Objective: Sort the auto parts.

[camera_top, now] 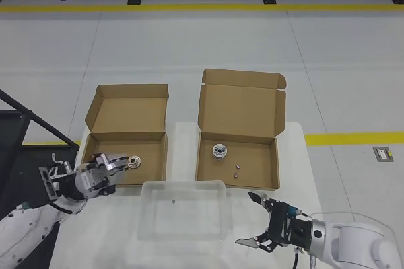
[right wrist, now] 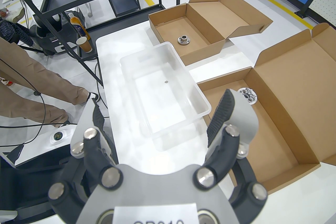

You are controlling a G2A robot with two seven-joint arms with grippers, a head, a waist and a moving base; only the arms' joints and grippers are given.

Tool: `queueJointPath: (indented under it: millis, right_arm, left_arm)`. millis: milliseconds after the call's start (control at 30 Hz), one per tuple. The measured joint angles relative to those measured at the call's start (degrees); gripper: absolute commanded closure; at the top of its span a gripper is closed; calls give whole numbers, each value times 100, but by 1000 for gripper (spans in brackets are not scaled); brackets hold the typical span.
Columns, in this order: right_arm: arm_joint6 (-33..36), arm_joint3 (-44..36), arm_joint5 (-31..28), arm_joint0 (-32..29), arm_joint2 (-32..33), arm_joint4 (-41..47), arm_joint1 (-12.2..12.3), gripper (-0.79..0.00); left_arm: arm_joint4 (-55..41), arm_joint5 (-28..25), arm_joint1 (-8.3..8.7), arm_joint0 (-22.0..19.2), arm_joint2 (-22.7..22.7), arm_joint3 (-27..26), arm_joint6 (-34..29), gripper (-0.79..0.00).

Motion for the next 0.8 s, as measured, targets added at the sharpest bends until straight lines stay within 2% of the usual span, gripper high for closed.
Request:
queueJointPath:
  millis: [200,400,500,800]
  right_arm:
    - [0,0,0,0,0,0,0,-785]
    - [0,0,0,0,0,0,0,-785]
    - [0,0,0,0,0,0,0,-785]
    - [0,0,0,0,0,0,0,-785]
  left_arm:
    - [943,-357,26,-54,-89,879,-424,0]
    - [1669,-341,-2,-203,-223,1583,-1797,0]
    - [1874,-385,-11,-248,-241,1708,-2318,0]
    - [1862,-384,-10,-246,-240,1702,-2227,0]
